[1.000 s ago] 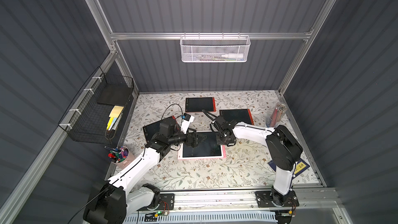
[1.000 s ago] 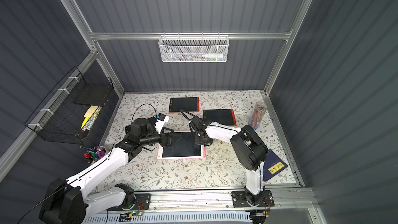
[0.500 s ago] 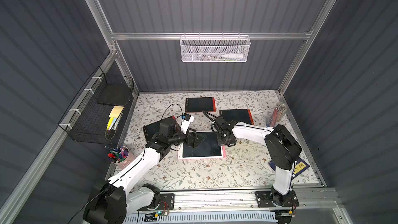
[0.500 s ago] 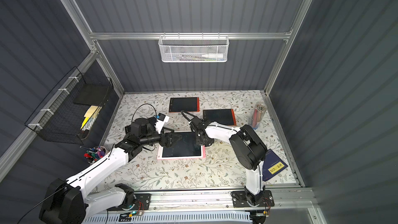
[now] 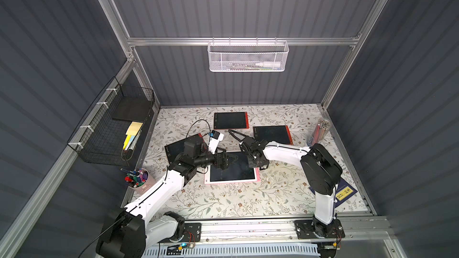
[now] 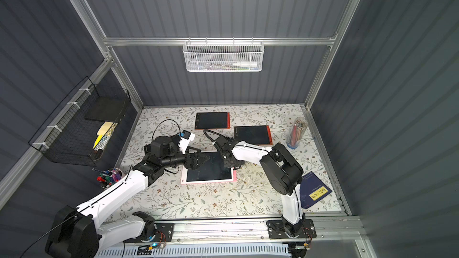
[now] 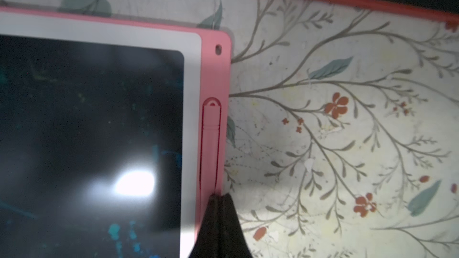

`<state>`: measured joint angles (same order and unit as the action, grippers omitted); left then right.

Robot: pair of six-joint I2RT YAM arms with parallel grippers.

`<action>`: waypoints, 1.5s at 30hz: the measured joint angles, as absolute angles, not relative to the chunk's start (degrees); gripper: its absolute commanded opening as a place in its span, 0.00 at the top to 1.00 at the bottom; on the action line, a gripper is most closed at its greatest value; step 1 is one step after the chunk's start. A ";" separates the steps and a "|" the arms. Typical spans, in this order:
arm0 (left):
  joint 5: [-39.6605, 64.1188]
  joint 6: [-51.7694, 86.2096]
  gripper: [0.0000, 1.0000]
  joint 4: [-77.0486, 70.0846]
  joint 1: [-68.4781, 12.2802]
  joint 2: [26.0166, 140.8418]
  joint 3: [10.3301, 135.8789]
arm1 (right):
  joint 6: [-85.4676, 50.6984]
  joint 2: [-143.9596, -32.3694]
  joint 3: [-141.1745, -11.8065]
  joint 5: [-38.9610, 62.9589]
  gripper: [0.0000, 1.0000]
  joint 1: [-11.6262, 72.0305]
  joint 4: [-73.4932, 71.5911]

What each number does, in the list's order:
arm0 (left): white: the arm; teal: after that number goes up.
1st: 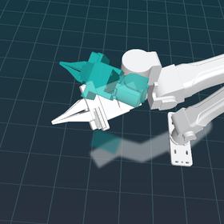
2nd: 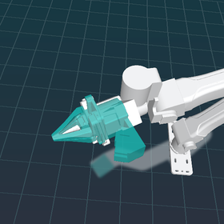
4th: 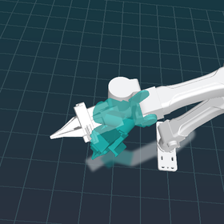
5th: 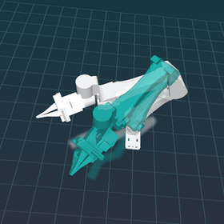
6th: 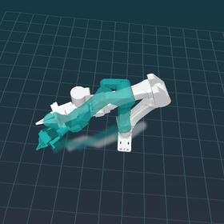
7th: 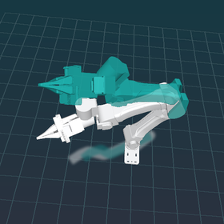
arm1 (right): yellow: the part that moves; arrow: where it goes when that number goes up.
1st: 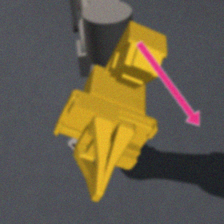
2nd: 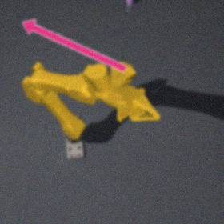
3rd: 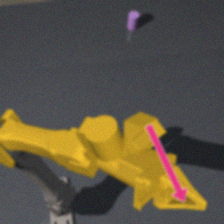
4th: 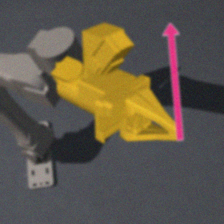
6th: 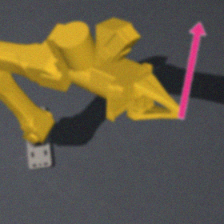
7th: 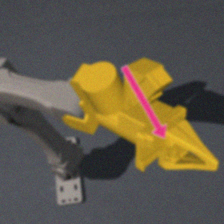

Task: Place the stylus back onto the writing tablet
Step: Place the stylus on the writing tablet.

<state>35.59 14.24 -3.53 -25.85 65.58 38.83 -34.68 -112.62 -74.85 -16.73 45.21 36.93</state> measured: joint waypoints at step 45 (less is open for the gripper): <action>34.48 14.76 0.01 -3.53 -25.85 65.58 38.83 | -33.45 -111.79 -74.37 -11.40 1.00 42.65 35.00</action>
<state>34.48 14.76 -3.53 -25.85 65.58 38.83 -33.45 -111.79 -74.37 -11.40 42.65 35.00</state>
